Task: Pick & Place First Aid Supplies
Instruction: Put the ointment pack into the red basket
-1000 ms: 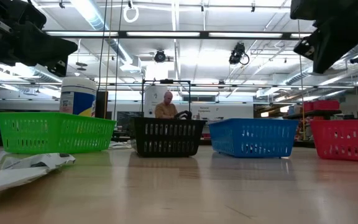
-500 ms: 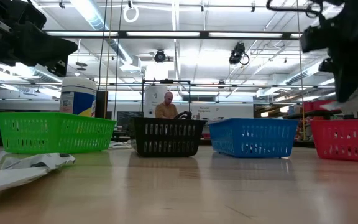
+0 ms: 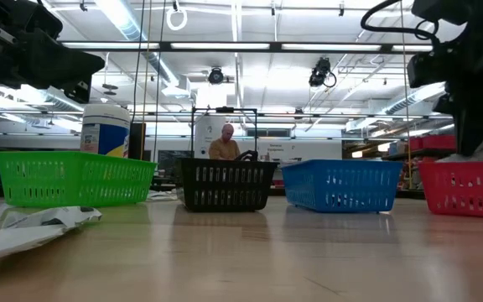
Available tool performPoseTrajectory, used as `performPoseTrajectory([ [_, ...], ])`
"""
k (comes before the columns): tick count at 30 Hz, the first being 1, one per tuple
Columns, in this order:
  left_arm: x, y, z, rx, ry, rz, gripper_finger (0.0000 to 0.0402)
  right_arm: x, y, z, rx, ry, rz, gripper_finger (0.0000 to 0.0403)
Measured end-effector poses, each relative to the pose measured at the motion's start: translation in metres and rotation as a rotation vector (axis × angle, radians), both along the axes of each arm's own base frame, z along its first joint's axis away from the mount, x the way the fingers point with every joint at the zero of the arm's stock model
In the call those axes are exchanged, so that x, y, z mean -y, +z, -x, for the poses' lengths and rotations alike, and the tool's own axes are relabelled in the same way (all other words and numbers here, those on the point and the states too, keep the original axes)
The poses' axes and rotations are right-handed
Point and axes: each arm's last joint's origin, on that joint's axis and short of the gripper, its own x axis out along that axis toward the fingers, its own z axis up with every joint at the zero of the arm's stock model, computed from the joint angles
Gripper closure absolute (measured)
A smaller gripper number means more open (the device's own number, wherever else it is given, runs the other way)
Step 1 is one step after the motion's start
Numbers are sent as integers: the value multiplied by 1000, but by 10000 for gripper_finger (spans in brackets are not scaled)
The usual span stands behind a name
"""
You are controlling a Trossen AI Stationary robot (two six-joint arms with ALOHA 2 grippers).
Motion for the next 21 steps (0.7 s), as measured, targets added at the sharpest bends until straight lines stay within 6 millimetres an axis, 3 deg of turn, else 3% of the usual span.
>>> performPoseTrajectory([
  [11, 0, 0, 0, 0, 0, 0, 369, -7, 5, 2, 43, 31, -40, 239],
  [21, 0, 0, 0, 0, 0, 0, 369, -32, 47, -3, 187, 231, -141, 186],
])
